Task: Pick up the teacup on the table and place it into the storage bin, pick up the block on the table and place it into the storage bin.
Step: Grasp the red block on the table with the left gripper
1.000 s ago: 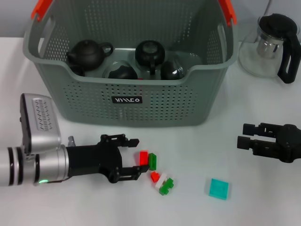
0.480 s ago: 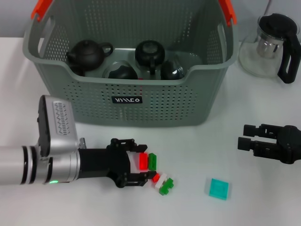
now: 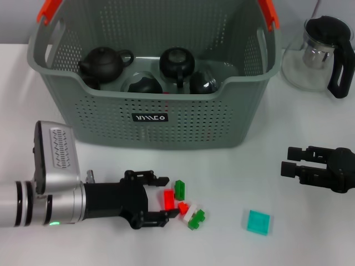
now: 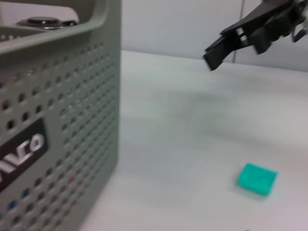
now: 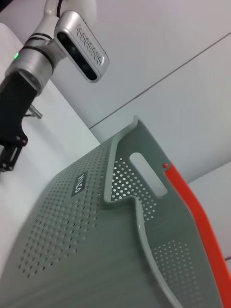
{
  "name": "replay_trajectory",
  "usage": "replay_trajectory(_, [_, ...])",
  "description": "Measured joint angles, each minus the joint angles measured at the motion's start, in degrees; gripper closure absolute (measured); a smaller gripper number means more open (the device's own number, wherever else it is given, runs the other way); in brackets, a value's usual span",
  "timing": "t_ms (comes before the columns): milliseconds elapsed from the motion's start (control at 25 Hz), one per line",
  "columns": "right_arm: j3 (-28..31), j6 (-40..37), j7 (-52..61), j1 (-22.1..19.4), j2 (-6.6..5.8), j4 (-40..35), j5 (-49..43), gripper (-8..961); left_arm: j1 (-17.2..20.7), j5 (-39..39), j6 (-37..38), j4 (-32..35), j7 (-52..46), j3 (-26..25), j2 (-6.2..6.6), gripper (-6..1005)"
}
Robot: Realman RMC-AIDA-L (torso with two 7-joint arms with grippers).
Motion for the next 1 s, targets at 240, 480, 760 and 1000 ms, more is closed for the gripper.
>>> replay_trajectory(240, [-0.2, 0.1, 0.1, 0.2, 0.03, 0.0, 0.0, 269, -1.2, 0.0, -3.1, -0.6, 1.5, 0.1, -0.04, 346])
replay_trajectory(480, [-0.1, 0.1, 0.1, 0.1, 0.09, 0.0, 0.0, 268, -1.2, 0.2, -3.3, -1.1, 1.8, 0.5, -0.08, 358])
replay_trajectory(760, [-0.1, 0.1, 0.2, 0.1, 0.03, 0.0, 0.0, 269, -0.9, -0.2, -4.5, -1.3, 2.4, 2.3, -0.33, 372])
replay_trajectory(1000, [-0.1, 0.1, 0.2, -0.1, 0.0, 0.0, 0.0, 269, -1.0, -0.2, -4.5, -1.3, 2.3, 2.3, -0.3, 384])
